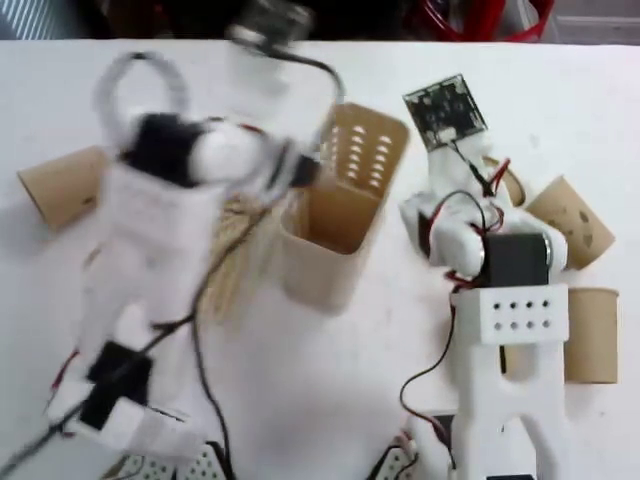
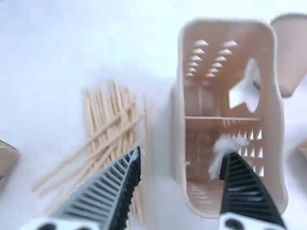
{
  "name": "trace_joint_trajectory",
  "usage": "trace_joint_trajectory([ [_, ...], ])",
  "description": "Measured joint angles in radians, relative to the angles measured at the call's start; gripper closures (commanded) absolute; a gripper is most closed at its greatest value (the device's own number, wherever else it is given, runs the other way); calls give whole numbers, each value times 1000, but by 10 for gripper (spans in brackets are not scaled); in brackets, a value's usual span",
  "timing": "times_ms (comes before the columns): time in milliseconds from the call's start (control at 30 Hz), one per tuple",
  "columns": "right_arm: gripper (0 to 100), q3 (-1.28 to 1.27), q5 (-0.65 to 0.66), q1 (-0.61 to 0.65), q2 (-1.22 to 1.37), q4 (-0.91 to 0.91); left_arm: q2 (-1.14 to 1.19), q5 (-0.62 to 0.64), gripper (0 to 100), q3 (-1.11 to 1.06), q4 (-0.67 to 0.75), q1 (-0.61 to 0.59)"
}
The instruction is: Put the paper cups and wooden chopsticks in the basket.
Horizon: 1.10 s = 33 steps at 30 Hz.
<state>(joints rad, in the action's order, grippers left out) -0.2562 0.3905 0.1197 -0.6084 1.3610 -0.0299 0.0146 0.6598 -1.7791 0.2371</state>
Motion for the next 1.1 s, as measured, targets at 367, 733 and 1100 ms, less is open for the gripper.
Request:
trace_joint_trajectory([
  [367,815,367,157,170,284,144,-77,-78,727,-97,61,-460],
  [733,817,500,331,298,548,157,78,-190,726,-451,428,-689],
  [1100,818,505,396,296,703,133,83,-298,726,-456,463,-749],
])
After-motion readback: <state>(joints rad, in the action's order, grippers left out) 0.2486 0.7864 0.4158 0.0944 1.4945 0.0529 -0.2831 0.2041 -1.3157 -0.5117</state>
